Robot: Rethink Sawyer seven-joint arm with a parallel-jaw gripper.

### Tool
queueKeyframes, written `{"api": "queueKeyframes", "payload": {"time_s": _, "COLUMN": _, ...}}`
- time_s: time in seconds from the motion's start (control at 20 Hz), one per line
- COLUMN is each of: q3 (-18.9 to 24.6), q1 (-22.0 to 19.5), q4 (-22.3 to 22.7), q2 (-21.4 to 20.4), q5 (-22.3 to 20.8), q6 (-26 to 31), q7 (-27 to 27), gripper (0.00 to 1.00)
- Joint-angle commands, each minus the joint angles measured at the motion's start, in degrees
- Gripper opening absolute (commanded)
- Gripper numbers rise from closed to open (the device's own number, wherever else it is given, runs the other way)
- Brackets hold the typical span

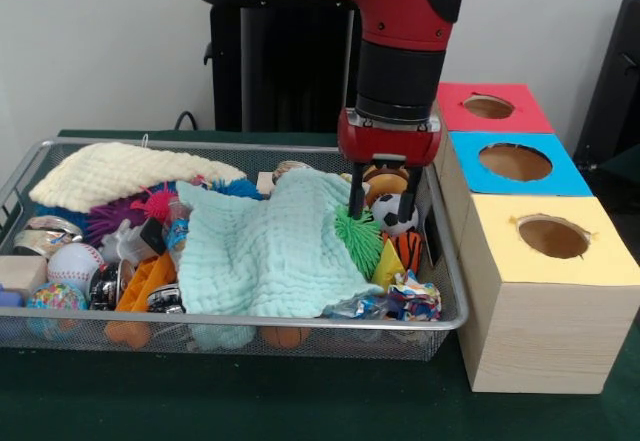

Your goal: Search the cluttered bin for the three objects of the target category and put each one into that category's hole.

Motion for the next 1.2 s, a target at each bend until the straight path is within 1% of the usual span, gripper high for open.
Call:
{"api": "queueKeyframes", "payload": {"time_s": 0.05, "q3": 4.6, "q1": -1.2, "q4": 0.1, "q2": 1.0, "q5": 2.9, "q6": -3.9, "q7": 13.2, "gripper": 1.0}}
{"api": "queueKeyframes", "payload": {"time_s": 0.3, "q3": 4.0, "q1": 0.1, "q4": 3.2, "q2": -0.9, "q5": 3.6, "q6": -3.4, "q7": 14.2, "gripper": 1.0}}
{"api": "queueKeyframes", "payload": {"time_s": 0.45, "q3": 4.4, "q1": 0.3, "q4": 4.3, "q2": -1.2, "q5": 3.1, "q6": -2.6, "q7": 13.3, "gripper": 1.0}}
{"api": "queueKeyframes", "payload": {"time_s": 0.7, "q3": 4.9, "q1": 0.1, "q4": 4.3, "q2": 0.3, "q5": 1.2, "q6": -1.3, "q7": 10.6, "gripper": 1.0}}
{"api": "queueKeyframes", "payload": {"time_s": 0.8, "q3": 5.4, "q1": -0.3, "q4": 4.0, "q2": 1.4, "q5": 0.7, "q6": -1.8, "q7": 10.1, "gripper": 1.0}}
{"api": "queueKeyframes", "payload": {"time_s": 1.0, "q3": 5.7, "q1": -0.7, "q4": 3.7, "q2": 2.9, "q5": 0.3, "q6": -2.9, "q7": 9.7, "gripper": 1.0}}
{"api": "queueKeyframes", "payload": {"time_s": 1.2, "q3": 6.3, "q1": -1.3, "q4": 2.9, "q2": 3.8, "q5": 0.1, "q6": -2.5, "q7": 8.9, "gripper": 1.0}}
